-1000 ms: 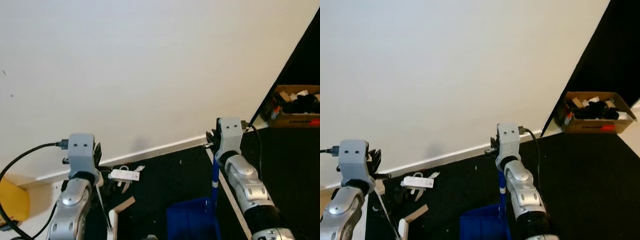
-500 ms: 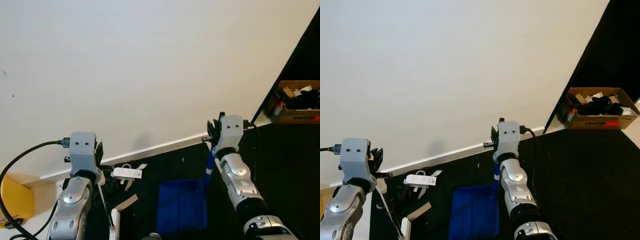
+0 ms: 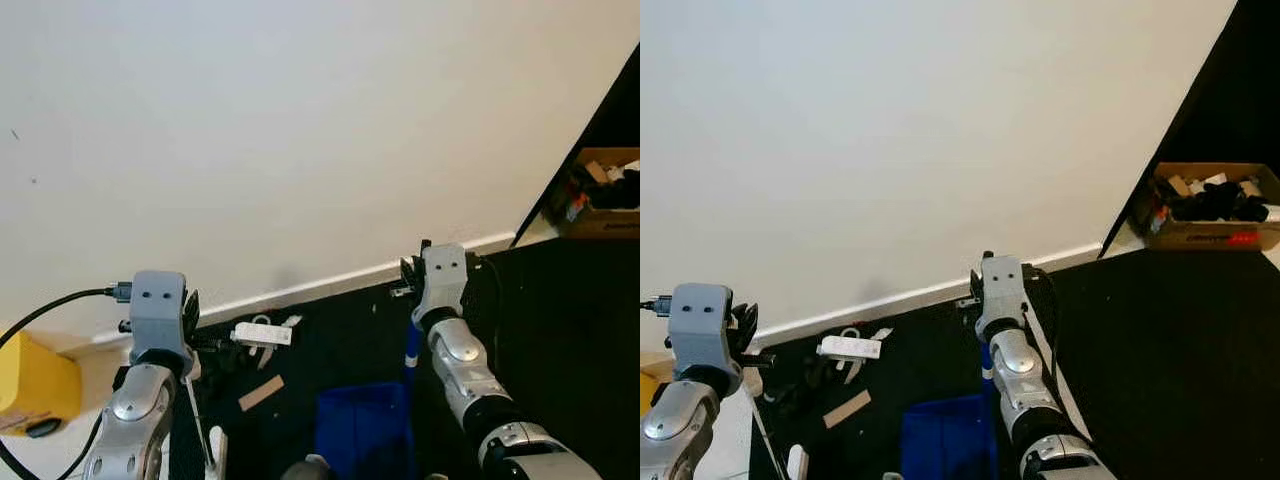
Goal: Sweep floor
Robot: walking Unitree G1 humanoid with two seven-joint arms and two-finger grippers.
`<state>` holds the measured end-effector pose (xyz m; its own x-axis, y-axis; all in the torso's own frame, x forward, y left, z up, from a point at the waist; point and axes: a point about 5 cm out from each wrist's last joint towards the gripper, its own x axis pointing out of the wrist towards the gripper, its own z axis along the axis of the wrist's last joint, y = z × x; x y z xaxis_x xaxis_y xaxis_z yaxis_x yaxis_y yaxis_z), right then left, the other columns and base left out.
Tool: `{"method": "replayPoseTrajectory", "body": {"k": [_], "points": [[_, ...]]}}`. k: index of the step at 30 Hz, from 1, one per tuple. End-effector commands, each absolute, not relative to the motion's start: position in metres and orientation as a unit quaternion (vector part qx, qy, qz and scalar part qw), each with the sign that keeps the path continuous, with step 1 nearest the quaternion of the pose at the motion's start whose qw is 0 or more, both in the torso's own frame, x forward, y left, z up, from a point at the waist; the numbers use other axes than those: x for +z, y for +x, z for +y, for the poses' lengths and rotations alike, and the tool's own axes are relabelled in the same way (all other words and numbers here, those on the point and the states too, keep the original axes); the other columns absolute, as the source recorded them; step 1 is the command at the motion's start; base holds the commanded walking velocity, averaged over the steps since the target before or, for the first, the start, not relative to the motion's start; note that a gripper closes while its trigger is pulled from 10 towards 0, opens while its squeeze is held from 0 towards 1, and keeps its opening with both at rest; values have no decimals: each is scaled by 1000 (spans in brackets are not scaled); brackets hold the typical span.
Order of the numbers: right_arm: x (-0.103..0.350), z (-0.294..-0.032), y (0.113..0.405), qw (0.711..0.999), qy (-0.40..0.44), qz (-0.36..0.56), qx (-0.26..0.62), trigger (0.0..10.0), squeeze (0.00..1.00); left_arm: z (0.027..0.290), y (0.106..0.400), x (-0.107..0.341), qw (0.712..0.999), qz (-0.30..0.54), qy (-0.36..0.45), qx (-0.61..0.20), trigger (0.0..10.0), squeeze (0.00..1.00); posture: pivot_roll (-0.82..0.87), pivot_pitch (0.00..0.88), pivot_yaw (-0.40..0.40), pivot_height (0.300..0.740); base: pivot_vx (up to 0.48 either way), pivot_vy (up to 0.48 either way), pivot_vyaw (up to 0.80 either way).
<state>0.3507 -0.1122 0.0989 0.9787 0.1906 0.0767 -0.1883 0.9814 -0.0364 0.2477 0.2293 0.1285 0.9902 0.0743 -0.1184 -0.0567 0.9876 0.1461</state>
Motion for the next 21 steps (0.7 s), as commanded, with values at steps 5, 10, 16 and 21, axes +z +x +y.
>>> {"method": "replayPoseTrajectory", "body": {"k": [5,10,16,21], "points": [[106,-113,352,991,-49,-71,103,10000,0,238,240,132,993,67,85,45,10000,0,276,287,83,740,0,0,0],[112,-117,355,990,-56,-88,94,10000,0,238,239,131,993,68,85,45,10000,0,270,288,83,740,0,0,0],[120,-134,356,988,-82,-119,52,10000,0,234,240,132,993,70,82,39,10000,0,266,289,88,740,0,0,0],[105,-135,350,992,-73,-89,42,10000,0,235,240,134,993,70,84,37,10000,0,277,297,99,740,0,0,0]]}}
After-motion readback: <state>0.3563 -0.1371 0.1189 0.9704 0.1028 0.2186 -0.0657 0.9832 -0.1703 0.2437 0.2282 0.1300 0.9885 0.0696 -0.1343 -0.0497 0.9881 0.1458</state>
